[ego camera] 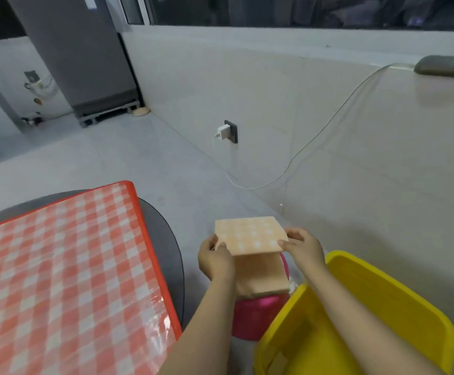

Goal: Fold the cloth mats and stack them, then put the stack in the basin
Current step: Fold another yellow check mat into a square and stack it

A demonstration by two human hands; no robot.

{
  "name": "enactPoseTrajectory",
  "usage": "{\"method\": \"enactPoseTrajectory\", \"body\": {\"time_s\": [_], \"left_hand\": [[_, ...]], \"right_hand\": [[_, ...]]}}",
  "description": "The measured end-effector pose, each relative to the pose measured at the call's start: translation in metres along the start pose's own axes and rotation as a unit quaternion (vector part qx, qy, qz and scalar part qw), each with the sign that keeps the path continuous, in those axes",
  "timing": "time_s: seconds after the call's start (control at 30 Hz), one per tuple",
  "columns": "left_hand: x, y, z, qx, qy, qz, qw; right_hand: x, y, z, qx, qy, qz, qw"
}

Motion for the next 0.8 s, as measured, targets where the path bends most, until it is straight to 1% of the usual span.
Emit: {"method": "enactPoseTrajectory", "body": {"time_s": [0.2,0.47,0.8], "left_hand": [[0.063,-0.001,-0.001,-0.007,-0.075,0.026,0.997],[0.085,-0.004,0.002,0.002,-0.142,-0.01,0.99],[0.103,-0.009,0.002,0.007,-0.167,-0.016,0.986]], "right_hand": [[-0.057,0.005,0.001,0.005,0.074,-0.056,0.996],[-0.081,0.013,-0.007,0.01,0.154,-0.021,0.988],[-0.09,0.014,-0.007,0.019,0.218,-0.007,0.976]]}}
Point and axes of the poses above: each hand's wrist, its own y-axis away from the middle knuckle, its own z-axis out of the back of the hand, x = y × z, the point moved 3 cm from there along -y, towards the middle knuckle, and after that the axes turned 8 degrees about -y, right-handed, at the moved point
